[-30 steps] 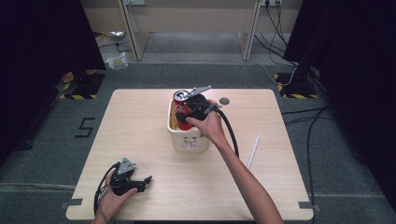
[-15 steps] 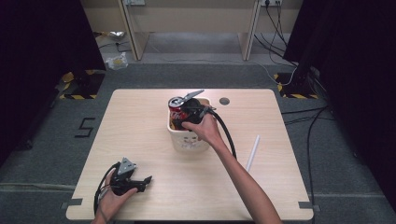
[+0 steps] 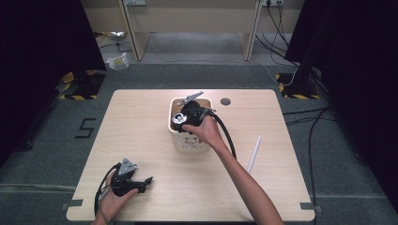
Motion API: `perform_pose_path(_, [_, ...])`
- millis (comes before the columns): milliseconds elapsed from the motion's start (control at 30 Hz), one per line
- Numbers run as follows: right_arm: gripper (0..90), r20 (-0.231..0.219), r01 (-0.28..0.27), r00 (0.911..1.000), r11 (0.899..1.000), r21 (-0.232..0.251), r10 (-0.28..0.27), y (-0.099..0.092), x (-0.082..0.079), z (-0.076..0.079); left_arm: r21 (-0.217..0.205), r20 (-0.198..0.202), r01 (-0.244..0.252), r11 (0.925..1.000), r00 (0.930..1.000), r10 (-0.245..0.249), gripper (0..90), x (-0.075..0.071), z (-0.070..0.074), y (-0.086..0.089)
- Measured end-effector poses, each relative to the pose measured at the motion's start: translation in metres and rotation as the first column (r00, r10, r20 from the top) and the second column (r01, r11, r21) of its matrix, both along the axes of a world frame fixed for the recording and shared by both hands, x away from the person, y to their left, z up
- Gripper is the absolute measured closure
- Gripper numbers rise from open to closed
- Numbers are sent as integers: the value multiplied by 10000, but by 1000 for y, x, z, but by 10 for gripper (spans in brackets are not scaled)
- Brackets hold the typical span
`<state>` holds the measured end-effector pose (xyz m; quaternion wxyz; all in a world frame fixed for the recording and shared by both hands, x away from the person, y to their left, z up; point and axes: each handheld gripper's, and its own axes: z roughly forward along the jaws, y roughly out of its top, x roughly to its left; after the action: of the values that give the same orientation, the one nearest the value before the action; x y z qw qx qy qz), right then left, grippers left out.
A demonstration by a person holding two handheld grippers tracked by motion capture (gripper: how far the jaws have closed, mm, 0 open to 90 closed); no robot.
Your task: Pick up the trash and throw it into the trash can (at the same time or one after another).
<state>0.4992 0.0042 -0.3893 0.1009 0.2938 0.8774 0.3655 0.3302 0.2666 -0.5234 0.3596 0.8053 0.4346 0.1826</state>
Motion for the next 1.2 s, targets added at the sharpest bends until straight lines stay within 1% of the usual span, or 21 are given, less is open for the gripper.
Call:
perform_pose_path(67, [302,21,-22,10000,10000,51,22,-2,-1,2,0,0,-1,10000,10000,1,136,0,0,0])
perform_pose_path(167, [257,67,39,10000,10000,70,-39,-4,-2,5,1,-1,0,10000,10000,0,136,0,0,0])
perform_pose_path(233, [251,136,8,9999,9997,230,-11,-7,-3,9,2,-2,1,10000,10000,-1,136,0,0,0])
perform_pose_path(300, [225,203,98,9997,9993,360,-105,-10,-4,12,-10,0,6,10000,10000,-6,136,0,0,0])
perform_pose_path(500, [206,457,167,9987,9968,780,-203,-24,-9,27,-4,-5,9,10000,10000,-9,136,0,0,0])
perform_pose_path(600, [203,684,239,9972,9948,992,-308,-34,-11,35,4,-15,10,10000,10000,-10,136,0,0,0])
perform_pose_path(633, [203,684,239,9972,9948,992,-308,-34,-11,35,4,-6,3,10000,10000,-3,136,0,0,0])
perform_pose_path(667, [202,711,317,9967,9939,1056,-394,-37,-13,38,12,-12,6,10000,10000,-6,136,0,0,0])
perform_pose_path(700, [201,828,338,9956,9928,1153,-435,-44,-14,43,-8,-1,6,10000,10000,-6,136,0,0,0])
perform_pose_path(800, [201,951,568,9931,9913,1190,-684,-56,-17,49,3,-7,2,10000,10000,-2,136,0,0,0])
perform_pose_path(933, [202,1140,824,9888,9894,1197,-962,-72,-19,53,-7,-10,-10,10000,10000,10,135,0,0,0])
perform_pose_path(1000, [204,1185,859,9879,9891,1197,-1002,-75,-20,53,-22,6,-8,10000,10000,8,136,0,0,0])
perform_pose_path(1033, [205,1249,978,9858,9881,1189,-1126,-83,-22,54,-24,5,-9,10000,10000,9,135,0,0,0])
perform_pose_path(1100, [207,1403,1112,9820,9876,1107,-1263,-92,-26,56,-24,4,-9,10000,10000,9,136,0,0,0])
perform_pose_path(1133, [207,1403,1112,9820,9876,1107,-1263,-92,-26,56,-24,4,-9,10000,10000,9,136,0,0,0])
perform_pose_path(1167, [209,1542,1231,9784,9874,993,-1375,-101,-30,57,-17,-5,-7,10000,10000,7,136,0,0,0])
perform_pose_path(1200, [209,1542,1231,9784,9874,993,-1375,-101,-30,57,-17,-5,-7,10000,10000,7,136,0,0,0])
